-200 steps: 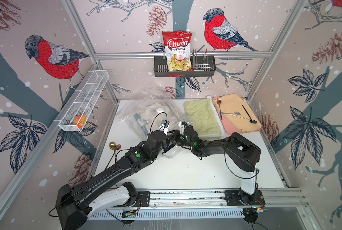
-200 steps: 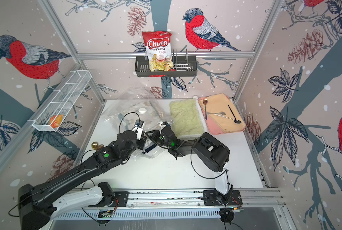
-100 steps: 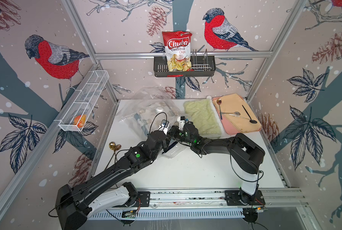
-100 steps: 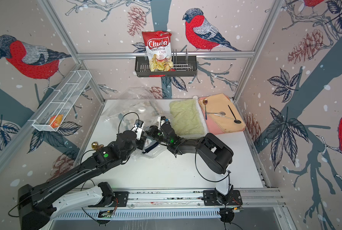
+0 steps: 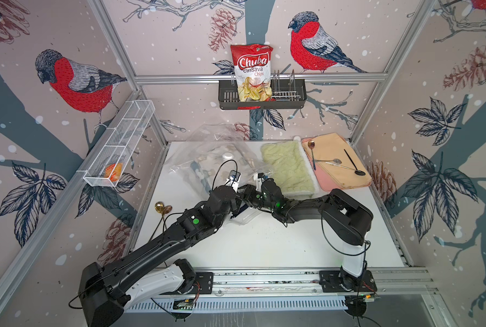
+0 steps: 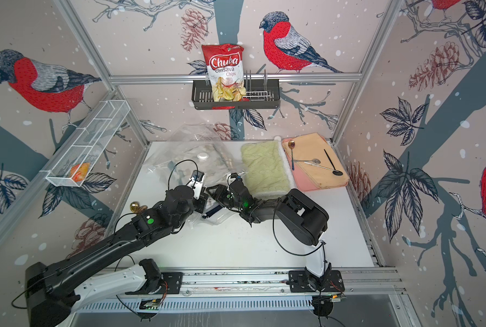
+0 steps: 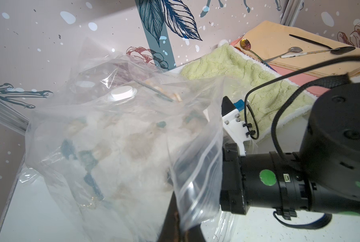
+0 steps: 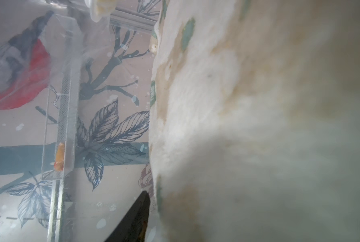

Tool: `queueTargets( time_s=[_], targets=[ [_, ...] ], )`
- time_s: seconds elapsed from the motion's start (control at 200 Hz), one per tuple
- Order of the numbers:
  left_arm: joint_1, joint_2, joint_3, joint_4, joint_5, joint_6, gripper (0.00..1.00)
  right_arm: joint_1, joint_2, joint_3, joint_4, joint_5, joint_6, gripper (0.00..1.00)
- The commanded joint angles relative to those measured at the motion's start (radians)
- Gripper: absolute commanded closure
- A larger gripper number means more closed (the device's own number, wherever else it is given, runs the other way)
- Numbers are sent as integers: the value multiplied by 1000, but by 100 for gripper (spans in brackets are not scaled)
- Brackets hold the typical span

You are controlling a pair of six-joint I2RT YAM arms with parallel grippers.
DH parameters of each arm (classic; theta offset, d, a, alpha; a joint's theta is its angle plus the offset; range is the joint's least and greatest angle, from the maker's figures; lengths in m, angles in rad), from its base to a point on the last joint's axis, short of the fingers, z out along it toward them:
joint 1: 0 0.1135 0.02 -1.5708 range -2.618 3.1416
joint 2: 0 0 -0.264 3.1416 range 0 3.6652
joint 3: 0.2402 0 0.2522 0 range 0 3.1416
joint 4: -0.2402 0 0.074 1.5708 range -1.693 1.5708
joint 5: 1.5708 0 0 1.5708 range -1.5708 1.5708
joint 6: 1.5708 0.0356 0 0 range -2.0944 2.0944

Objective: Take the blanket out of the vacuum bag
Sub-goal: Take out the blanket from the vacuum bag.

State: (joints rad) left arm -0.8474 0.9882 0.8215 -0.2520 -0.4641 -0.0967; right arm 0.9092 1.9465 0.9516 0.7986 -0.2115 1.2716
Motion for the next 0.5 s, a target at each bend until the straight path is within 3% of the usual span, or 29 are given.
queueTargets(
  time_s=[0.0,0.185,0.495],
  targets=[
    [2,-2,-1,46,16,12,97,-3,20,16,19,11,20,47],
    [1,0,0,45,15,12,97,-27,59,103,-16,1,-5,52],
    [1,-15,-4,51,6,15,97,-23,-27,94,-27,-23,-56,56]
  ],
)
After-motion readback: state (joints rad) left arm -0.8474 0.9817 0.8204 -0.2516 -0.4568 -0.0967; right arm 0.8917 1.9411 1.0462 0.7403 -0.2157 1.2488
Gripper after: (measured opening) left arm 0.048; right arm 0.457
